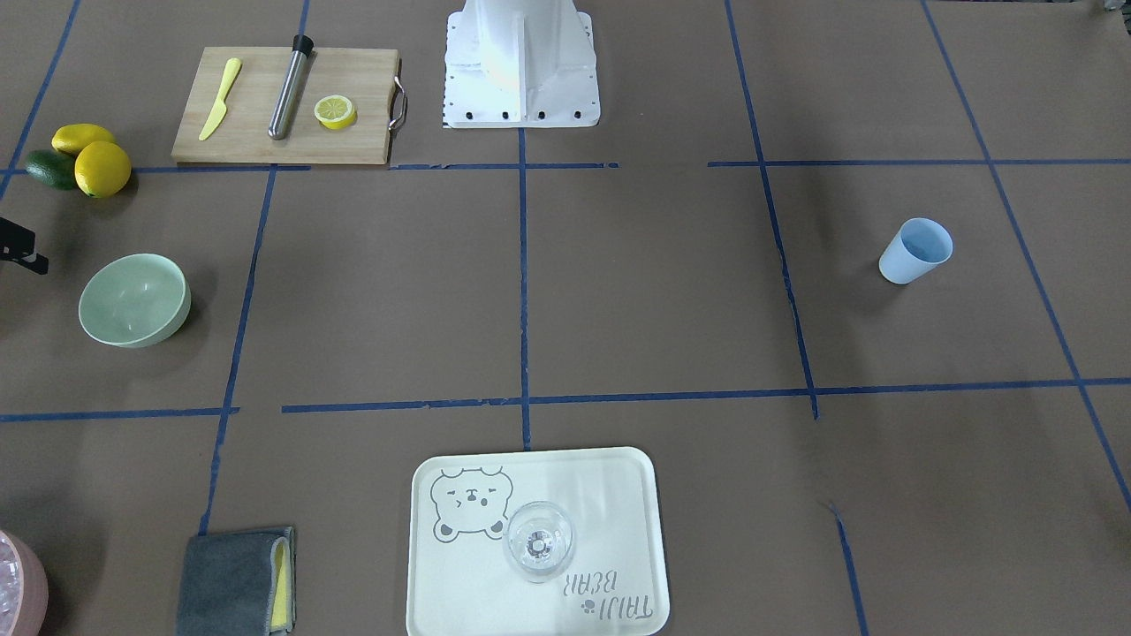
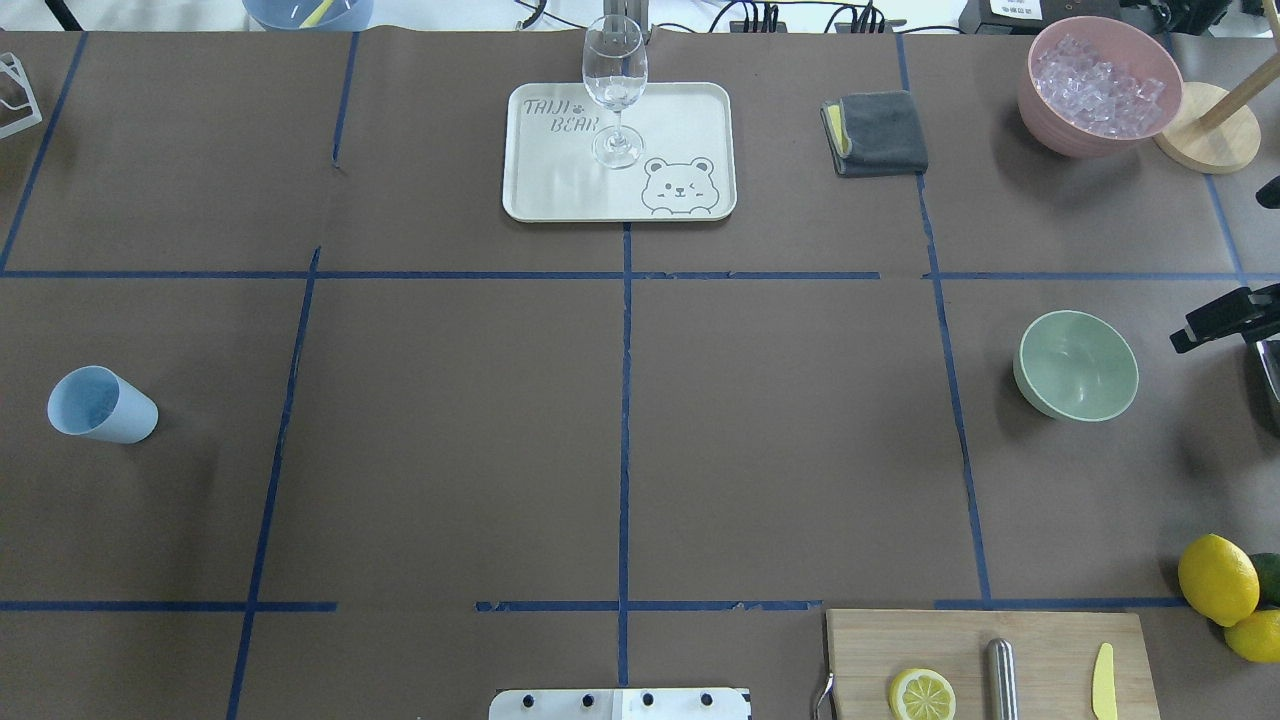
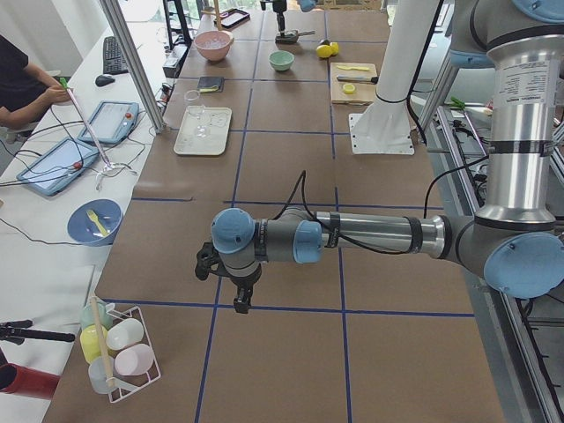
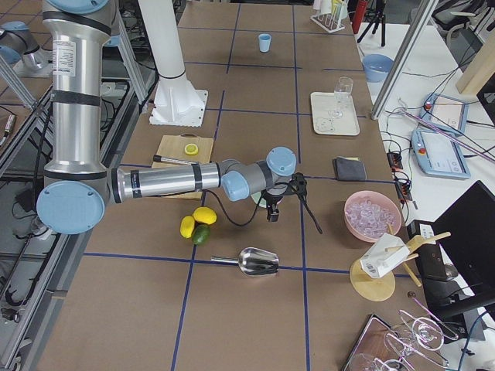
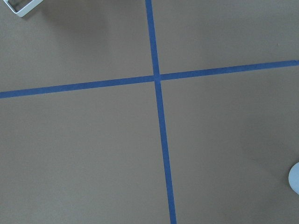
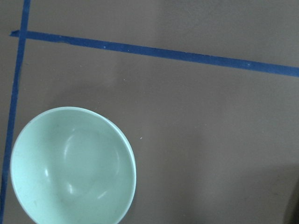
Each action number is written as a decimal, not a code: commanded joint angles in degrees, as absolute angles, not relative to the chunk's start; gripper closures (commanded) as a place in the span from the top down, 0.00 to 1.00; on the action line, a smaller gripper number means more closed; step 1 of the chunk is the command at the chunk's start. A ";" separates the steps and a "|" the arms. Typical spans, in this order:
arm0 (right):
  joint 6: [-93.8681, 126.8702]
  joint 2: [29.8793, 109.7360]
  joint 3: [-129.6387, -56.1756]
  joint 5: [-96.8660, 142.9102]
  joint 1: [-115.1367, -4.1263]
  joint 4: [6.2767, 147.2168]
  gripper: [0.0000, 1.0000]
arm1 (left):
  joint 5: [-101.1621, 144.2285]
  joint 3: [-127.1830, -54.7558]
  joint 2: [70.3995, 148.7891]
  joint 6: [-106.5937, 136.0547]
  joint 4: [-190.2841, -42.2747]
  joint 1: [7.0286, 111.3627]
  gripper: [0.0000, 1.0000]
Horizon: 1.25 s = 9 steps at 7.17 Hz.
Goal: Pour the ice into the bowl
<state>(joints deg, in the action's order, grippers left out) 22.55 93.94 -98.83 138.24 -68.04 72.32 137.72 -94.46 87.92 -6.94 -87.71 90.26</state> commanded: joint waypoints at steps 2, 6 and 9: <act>41.18 93.60 -96.42 131.53 -58.12 56.47 1.00 | 137.72 -94.40 87.98 -6.94 -87.71 90.18 1.00; 45.00 94.48 -93.78 129.55 -57.92 53.70 0.97 | 137.72 -94.48 87.98 -6.94 -87.71 90.18 1.00; 48.93 94.66 -92.20 129.73 -57.40 53.61 0.76 | 137.55 -94.75 87.98 -6.94 -87.71 90.18 1.00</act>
